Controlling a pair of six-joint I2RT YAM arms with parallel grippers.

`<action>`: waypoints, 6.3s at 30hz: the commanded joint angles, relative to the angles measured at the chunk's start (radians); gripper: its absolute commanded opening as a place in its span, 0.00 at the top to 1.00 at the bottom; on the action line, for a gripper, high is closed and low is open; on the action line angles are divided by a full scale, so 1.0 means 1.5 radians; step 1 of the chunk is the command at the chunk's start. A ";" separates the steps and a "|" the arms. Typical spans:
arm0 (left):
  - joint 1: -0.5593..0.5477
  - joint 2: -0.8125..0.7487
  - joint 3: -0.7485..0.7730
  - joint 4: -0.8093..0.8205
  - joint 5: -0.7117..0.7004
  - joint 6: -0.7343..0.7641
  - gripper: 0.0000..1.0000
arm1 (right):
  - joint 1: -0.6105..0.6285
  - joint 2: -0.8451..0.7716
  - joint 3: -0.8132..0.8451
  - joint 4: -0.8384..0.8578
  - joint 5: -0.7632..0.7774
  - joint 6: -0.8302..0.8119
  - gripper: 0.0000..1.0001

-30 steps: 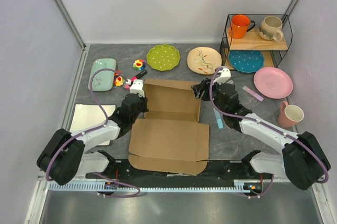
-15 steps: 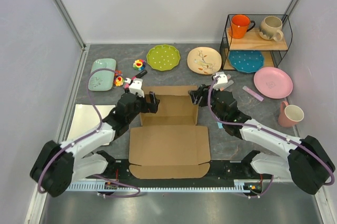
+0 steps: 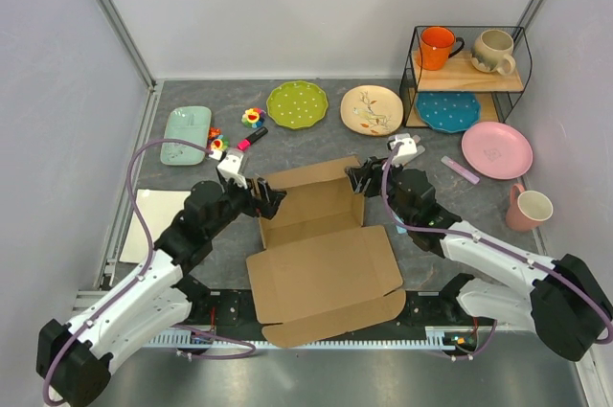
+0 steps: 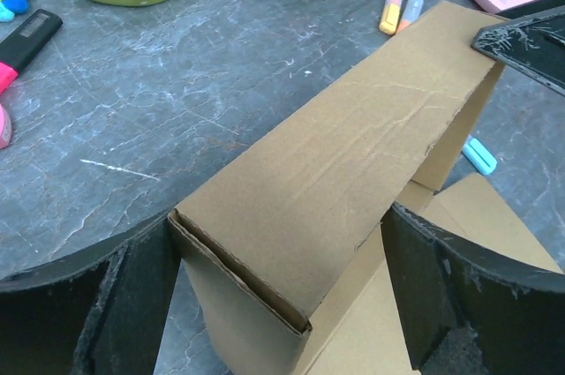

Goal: Fold the paper box

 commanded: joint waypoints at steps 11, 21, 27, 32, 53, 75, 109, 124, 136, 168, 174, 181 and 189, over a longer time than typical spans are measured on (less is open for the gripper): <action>-0.004 -0.009 0.000 0.047 0.084 0.059 0.64 | 0.006 -0.073 0.003 -0.152 -0.015 -0.017 0.38; -0.004 0.016 -0.033 0.224 -0.007 0.104 0.92 | 0.006 -0.084 0.080 -0.193 0.016 0.009 0.17; -0.004 0.137 -0.078 0.501 -0.099 0.179 0.93 | 0.001 -0.074 0.132 -0.216 0.062 0.062 0.11; -0.003 0.265 -0.062 0.651 -0.146 0.190 0.93 | -0.015 -0.072 0.185 -0.251 0.079 0.058 0.09; -0.003 0.335 -0.024 0.636 -0.167 0.237 0.98 | -0.028 -0.080 0.034 -0.243 0.085 0.009 0.12; -0.003 0.341 0.036 0.473 -0.153 0.199 0.67 | -0.027 0.139 0.056 -0.046 0.166 -0.028 0.98; -0.017 0.441 0.010 0.551 -0.305 0.104 0.86 | 0.044 0.073 0.093 -0.013 0.264 -0.076 1.00; -0.021 0.468 0.044 0.534 -0.348 0.093 0.22 | 0.052 0.087 0.101 -0.010 0.305 -0.099 1.00; -0.020 0.377 0.039 0.449 -0.318 0.048 0.05 | 0.052 0.109 0.113 -0.011 0.314 -0.098 1.00; 0.002 0.241 0.024 0.310 -0.119 0.046 0.03 | 0.049 0.149 0.159 -0.046 0.355 -0.092 1.00; 0.027 0.213 0.040 0.251 -0.102 0.056 0.04 | 0.046 0.147 0.159 -0.048 0.350 -0.091 1.00; 0.048 0.205 0.036 0.247 -0.090 0.043 0.08 | 0.044 0.145 0.153 -0.044 0.343 -0.086 1.00; 0.057 0.255 0.089 0.286 -0.081 0.038 0.21 | 0.044 0.145 0.150 -0.040 0.340 -0.090 1.00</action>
